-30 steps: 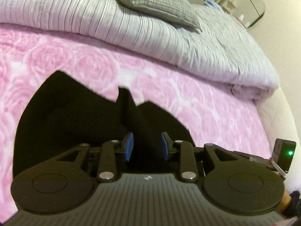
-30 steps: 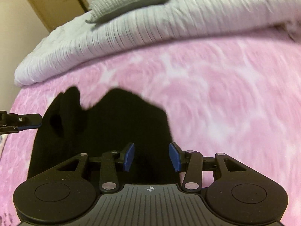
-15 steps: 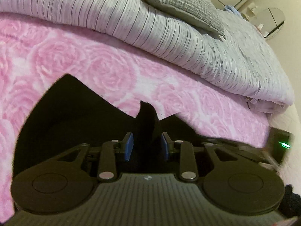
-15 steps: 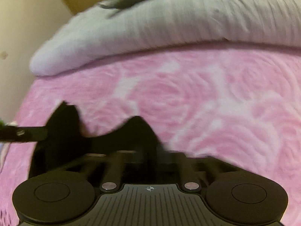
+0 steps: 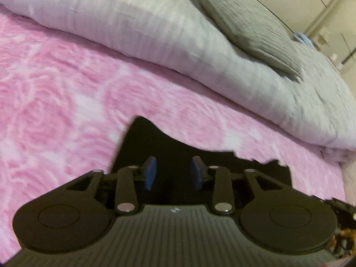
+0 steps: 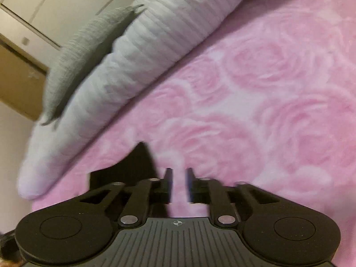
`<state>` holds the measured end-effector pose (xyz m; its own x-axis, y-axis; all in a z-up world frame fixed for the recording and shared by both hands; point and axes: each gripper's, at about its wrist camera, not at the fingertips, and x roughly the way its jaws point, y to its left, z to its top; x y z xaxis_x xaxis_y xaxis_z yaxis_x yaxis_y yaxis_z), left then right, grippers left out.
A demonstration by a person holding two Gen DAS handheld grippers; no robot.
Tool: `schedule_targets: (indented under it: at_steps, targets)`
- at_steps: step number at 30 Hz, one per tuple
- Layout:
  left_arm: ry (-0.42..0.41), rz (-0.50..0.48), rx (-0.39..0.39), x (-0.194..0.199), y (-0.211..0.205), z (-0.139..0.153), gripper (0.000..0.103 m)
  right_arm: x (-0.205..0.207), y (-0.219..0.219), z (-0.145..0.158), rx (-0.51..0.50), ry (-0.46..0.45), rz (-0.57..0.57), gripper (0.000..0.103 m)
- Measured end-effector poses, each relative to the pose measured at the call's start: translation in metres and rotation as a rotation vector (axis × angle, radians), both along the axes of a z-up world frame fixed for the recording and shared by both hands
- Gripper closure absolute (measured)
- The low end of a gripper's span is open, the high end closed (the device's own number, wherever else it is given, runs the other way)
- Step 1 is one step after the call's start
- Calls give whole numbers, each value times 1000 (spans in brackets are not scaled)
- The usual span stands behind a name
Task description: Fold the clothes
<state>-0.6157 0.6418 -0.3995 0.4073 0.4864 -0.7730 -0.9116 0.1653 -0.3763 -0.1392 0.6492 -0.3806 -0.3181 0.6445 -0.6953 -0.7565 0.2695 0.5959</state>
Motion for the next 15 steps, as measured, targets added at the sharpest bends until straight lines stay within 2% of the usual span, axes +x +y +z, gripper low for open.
schedule_targets:
  at_steps: [1,7,9,12,13,14,15]
  targets:
    - [7,14,0,-5,4,-2,66,-5,4,0,-2,-12,26,34]
    - [45,55,-48,-23,26,-33,64,-34,39,-6,-27,-45,145,34]
    - [13,46,-72,-22,32,-45,64,-42,47,-11,-28,-73,151,35]
    - [-83,-8,-97,-14,35,-58,70,-51,58,-20,-25,-97,133,35]
    - [-102,-32,-93,-10,35,-59,94,-54,61,-19,-20,-111,144,53]
    - [-108,-51,-80,-7,35,-60,96,-57,64,-18,-13,-128,160,78]
    - [-91,-62,-36,-5,33,-55,96,-63,65,-13,17,-144,193,95]
